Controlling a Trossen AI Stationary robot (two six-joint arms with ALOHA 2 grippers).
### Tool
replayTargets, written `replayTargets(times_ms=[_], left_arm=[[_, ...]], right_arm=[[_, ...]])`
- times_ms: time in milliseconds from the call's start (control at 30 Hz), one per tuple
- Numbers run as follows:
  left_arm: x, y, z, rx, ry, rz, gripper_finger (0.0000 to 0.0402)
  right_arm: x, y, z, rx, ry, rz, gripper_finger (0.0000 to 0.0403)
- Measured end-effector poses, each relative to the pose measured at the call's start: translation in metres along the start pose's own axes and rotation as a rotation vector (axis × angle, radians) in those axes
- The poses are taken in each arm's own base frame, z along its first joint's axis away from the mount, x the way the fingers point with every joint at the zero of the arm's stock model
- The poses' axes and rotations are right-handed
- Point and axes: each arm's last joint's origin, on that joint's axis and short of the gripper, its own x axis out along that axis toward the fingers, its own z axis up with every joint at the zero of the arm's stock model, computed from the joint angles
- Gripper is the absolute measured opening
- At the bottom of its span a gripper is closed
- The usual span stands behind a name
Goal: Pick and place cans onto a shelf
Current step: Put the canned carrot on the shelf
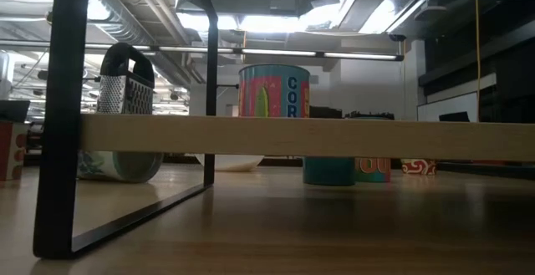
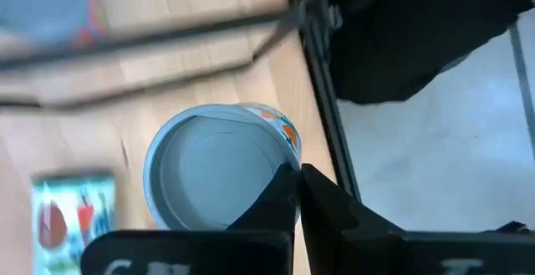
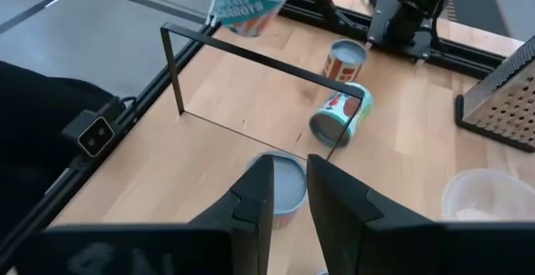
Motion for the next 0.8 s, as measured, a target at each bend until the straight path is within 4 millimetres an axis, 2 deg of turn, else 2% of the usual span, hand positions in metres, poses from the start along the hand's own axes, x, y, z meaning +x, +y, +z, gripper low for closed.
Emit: replayTargets(times_ms=[233, 467, 800], left_arm=[[0.038, 0.009, -0.024, -0.116, 0.136, 0.065, 0.0000], [0.063, 0.020, -0.038, -0.157, 0.200, 0.051, 0.0000], [0.070, 0.020, -0.037, -0.156, 0.174, 0.008, 0.0000]], right_arm=[[0.000, 0.000, 0.000, -0.001, -0.004, 0.015, 0.0079], [0.000, 0.000, 0.000, -0.003, -0.005, 0.015, 0.0079], [0.000, 0.000, 0.000, 0.001, -0.005, 0.014, 0.0079]])
